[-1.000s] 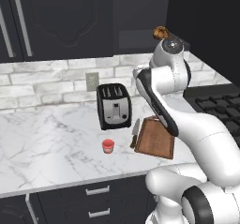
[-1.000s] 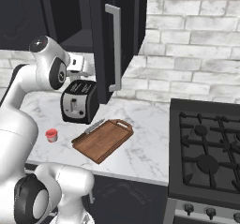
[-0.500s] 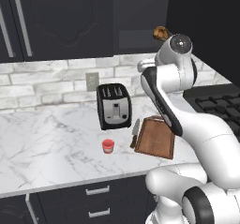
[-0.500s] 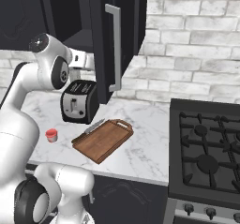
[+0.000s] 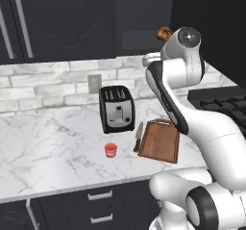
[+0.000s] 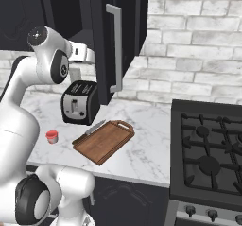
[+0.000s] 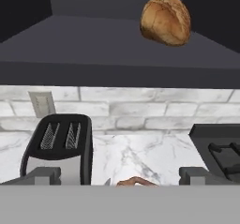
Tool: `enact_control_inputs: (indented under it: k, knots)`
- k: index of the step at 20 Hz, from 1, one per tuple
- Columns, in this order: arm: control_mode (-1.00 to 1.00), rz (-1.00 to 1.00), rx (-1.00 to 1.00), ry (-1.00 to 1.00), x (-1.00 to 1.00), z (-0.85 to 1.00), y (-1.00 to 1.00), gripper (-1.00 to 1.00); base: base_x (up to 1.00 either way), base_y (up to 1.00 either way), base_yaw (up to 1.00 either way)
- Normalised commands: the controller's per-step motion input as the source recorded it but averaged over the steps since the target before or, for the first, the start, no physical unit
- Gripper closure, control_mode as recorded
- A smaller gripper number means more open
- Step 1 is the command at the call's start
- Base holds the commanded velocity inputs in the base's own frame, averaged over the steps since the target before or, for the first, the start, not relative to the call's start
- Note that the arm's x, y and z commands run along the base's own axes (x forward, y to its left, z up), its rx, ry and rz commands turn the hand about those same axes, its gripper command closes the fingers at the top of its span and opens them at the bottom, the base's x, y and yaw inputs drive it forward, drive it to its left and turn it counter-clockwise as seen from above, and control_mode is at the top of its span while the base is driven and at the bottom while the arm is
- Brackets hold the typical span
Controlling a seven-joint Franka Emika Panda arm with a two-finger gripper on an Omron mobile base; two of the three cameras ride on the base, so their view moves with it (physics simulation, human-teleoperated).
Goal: Pick the bread, place it on the cutting board, pick the jam, place it on the counter, and close the cabinet.
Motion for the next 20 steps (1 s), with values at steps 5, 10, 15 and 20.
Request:
enact_control_inputs:
  k: [5, 10, 15, 20]
  knots:
    - [-1.0, 0.0, 0.0, 0.0, 0.0, 0.27, 0.0, -1.0, 0.0, 0.0, 0.0]
    - [-1.0, 0.0, 0.0, 0.0, 0.0, 0.14, 0.0, -1.0, 0.0, 0.0, 0.0]
    - [-1.0, 0.0, 0.0, 0.0, 0.02, 0.1, 0.0, -1.0, 0.0, 0.0, 0.0]
    - [-1.0, 0.0, 0.0, 0.0, 0.12, 0.14, 0.0, -1.0, 0.0, 0.0, 0.0]
